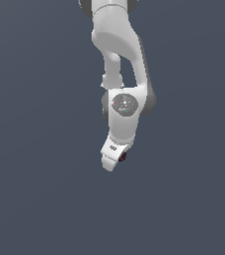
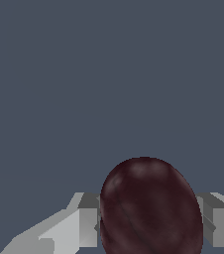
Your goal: Pick up the object and move it to a goal position.
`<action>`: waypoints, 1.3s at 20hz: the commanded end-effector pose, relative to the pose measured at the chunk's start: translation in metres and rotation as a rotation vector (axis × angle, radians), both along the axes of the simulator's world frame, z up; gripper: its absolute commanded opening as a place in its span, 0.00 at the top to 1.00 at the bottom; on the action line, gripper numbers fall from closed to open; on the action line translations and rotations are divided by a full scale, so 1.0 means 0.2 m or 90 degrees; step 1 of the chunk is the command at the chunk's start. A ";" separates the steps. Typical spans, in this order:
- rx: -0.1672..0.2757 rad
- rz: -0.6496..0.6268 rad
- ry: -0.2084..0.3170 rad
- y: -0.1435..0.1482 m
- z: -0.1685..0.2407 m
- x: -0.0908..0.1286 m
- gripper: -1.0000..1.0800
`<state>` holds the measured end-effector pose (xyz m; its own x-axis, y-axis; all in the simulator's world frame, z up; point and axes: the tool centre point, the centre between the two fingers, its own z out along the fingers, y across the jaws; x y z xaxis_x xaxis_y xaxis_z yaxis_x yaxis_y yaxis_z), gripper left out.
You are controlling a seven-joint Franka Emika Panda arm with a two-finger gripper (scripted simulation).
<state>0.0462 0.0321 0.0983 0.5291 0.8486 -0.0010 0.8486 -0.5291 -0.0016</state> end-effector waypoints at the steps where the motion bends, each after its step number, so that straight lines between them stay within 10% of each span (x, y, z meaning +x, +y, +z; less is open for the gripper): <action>1: 0.000 0.000 -0.001 0.01 0.12 0.03 1.00; 26: 0.001 0.000 -0.001 0.07 1.25 0.29 1.00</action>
<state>0.1020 0.0458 0.3396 0.5288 0.8487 0.0012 0.8487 -0.5288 -0.0007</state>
